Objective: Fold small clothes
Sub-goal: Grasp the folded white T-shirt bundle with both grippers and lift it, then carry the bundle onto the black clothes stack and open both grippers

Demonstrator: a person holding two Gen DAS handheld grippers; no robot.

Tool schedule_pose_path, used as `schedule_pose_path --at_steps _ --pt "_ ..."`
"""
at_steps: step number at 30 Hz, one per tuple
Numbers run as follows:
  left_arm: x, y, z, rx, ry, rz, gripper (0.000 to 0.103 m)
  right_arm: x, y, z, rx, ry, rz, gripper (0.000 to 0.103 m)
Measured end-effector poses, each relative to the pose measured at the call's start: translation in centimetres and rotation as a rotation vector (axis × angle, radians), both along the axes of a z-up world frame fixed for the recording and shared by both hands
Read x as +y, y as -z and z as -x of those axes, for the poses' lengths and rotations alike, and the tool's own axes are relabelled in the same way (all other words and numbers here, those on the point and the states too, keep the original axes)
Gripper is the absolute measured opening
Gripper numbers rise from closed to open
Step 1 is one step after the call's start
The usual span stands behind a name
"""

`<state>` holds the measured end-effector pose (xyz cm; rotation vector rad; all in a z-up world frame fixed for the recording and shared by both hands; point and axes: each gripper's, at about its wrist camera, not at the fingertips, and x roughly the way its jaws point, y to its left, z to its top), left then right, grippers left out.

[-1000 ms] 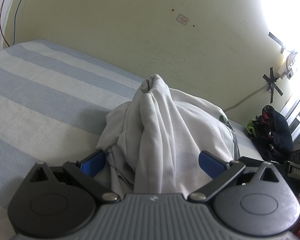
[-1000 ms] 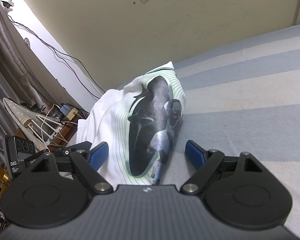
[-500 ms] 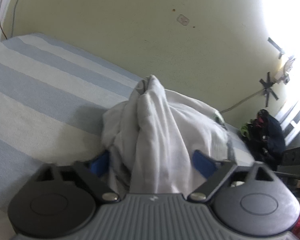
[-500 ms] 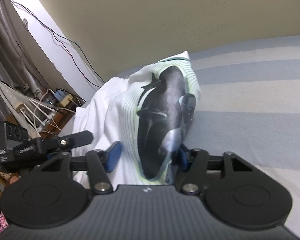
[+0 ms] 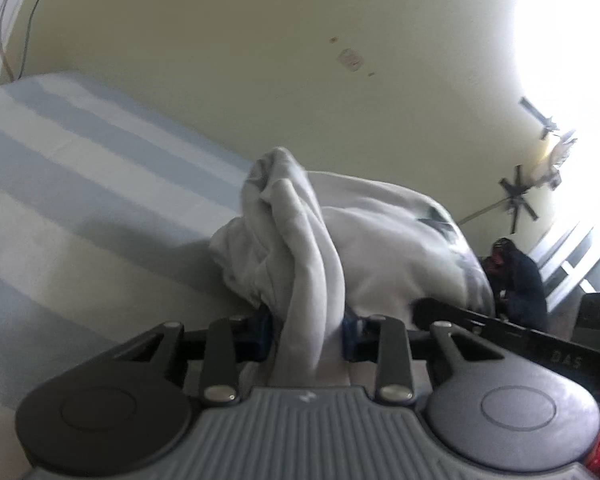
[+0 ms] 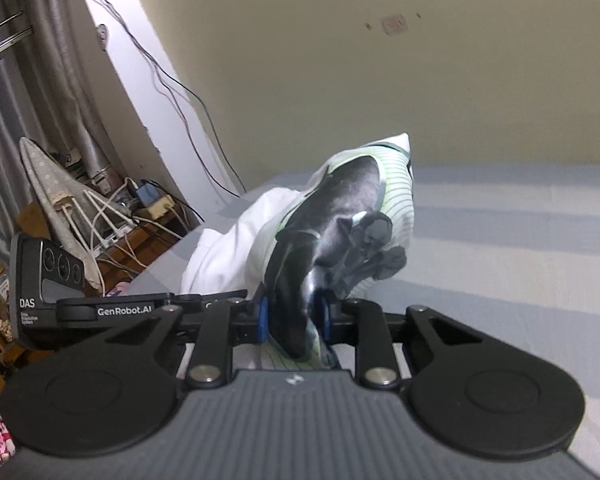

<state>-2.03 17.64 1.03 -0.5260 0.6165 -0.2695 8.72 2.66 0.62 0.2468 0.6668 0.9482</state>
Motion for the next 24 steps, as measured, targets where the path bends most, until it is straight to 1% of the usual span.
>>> schedule_pose_path --at_steps 3,8,11,14,16,18,20,24 --pt "-0.2 -1.5 0.9 -0.038 -0.002 -0.010 0.029 -0.5 -0.8 0.0 -0.025 0.000 -0.022 0.027" --pt "0.3 -4.0 1.3 -0.091 -0.008 0.020 0.029 -1.1 -2.6 -0.4 -0.066 -0.008 -0.068 0.027" --pt "-0.3 -5.7 0.6 -0.114 0.007 0.009 0.029 -1.4 -3.9 -0.4 -0.105 0.000 -0.075 0.026" --pt "-2.2 -7.5 -0.6 -0.131 0.053 -0.014 0.029 -2.8 -5.2 -0.4 -0.151 0.028 -0.071 0.026" --pt "-4.6 -8.8 -1.9 -0.147 0.101 -0.036 0.029 -5.0 -6.0 -0.7 -0.179 0.069 -0.073 0.026" --pt "-7.7 -10.2 -3.6 -0.164 0.160 -0.047 0.029 -8.1 -6.7 -1.2 -0.204 0.128 -0.077 0.026" --pt "-12.0 -11.5 -6.1 -0.177 0.239 -0.040 0.029 -11.6 -7.5 -1.7 -0.239 0.198 -0.067 0.026" --pt "-22.1 -13.6 -11.4 -0.197 0.406 0.005 0.029 -21.3 -9.6 -3.0 -0.324 0.384 -0.018 0.026"
